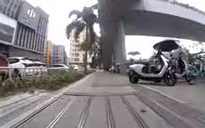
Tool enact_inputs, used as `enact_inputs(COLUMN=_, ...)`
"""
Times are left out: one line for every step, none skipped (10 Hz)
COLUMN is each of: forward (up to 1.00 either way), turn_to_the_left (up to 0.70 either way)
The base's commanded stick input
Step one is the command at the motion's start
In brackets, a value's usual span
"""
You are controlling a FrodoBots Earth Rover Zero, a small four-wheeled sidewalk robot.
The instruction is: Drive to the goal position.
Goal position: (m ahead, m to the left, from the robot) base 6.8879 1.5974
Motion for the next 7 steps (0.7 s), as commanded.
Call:
enact_inputs(forward=0.45, turn_to_the_left=0.00)
enact_inputs(forward=0.45, turn_to_the_left=0.00)
enact_inputs(forward=0.45, turn_to_the_left=0.00)
enact_inputs(forward=0.45, turn_to_the_left=0.00)
enact_inputs(forward=0.45, turn_to_the_left=0.00)
enact_inputs(forward=0.45, turn_to_the_left=0.00)
enact_inputs(forward=0.45, turn_to_the_left=0.00)
